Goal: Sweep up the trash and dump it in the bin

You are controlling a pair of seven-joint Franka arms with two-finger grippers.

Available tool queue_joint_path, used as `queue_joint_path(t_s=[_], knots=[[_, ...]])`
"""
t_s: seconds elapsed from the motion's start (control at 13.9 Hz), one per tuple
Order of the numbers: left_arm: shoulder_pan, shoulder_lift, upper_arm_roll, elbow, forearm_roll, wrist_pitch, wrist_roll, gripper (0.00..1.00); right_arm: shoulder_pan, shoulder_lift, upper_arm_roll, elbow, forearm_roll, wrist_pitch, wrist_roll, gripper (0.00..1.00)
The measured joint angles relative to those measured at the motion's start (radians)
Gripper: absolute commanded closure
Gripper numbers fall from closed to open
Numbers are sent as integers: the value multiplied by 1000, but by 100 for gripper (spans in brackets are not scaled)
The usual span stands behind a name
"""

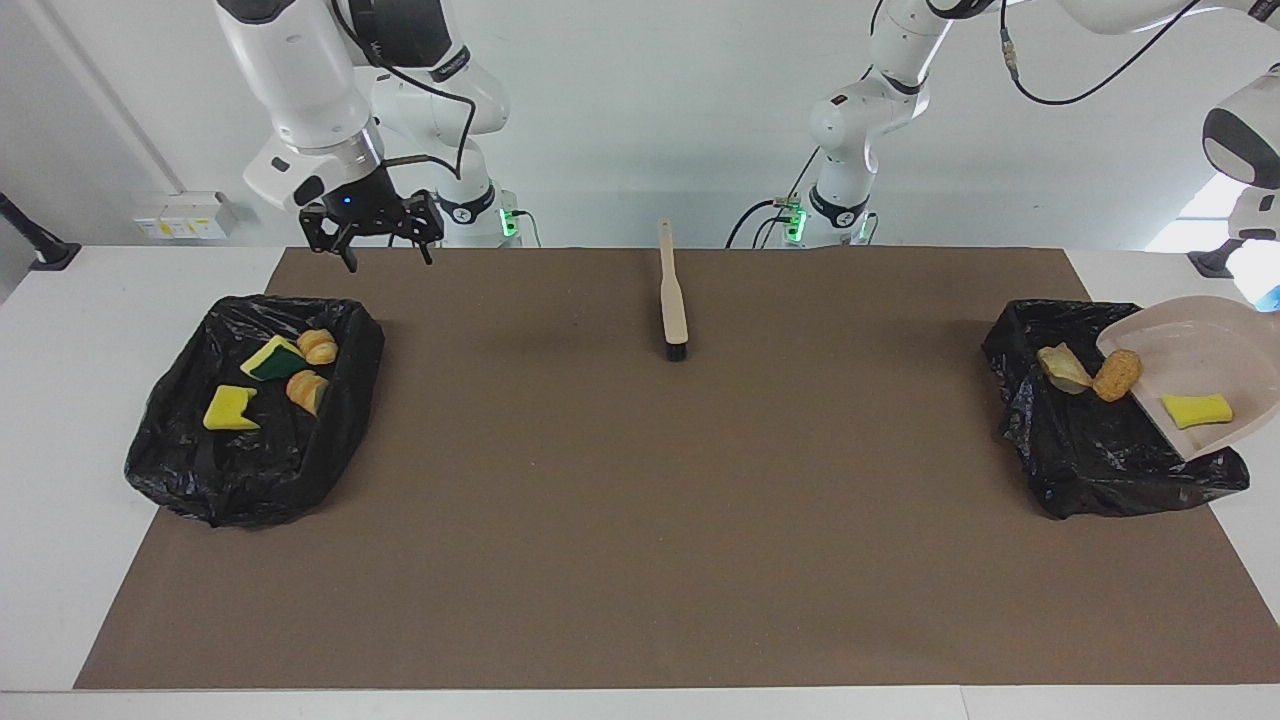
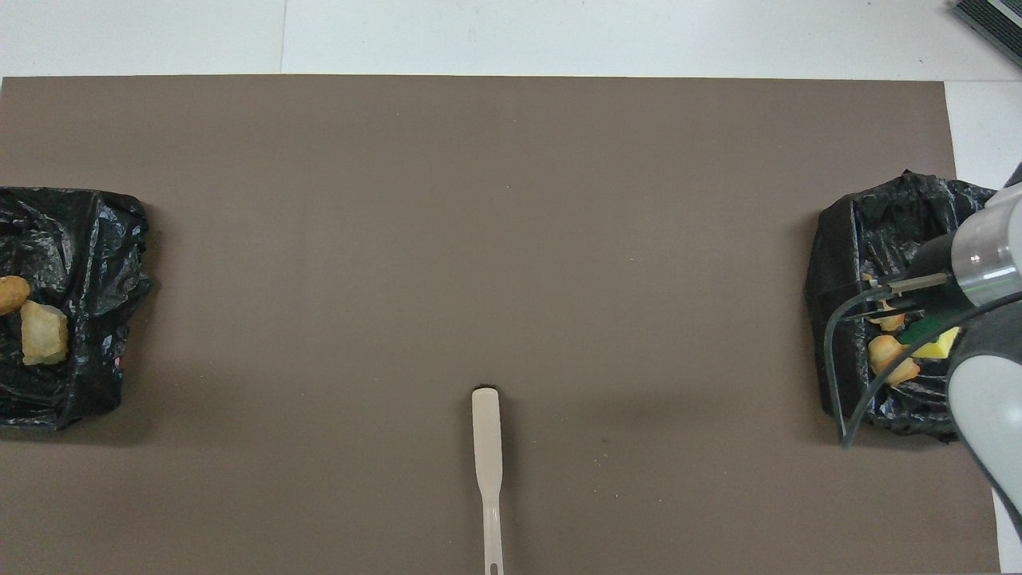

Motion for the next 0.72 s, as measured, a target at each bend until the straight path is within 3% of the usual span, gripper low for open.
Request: queue_joint_path(t_s=[0.43,0.72], knots=[[-63,-1,-5,0,160,24,1,100,-48,6,0,0,-2,25,0,0],[-94,-9,-6,3,205,53,0,100,-50,10,0,1,-2,16,61,0]])
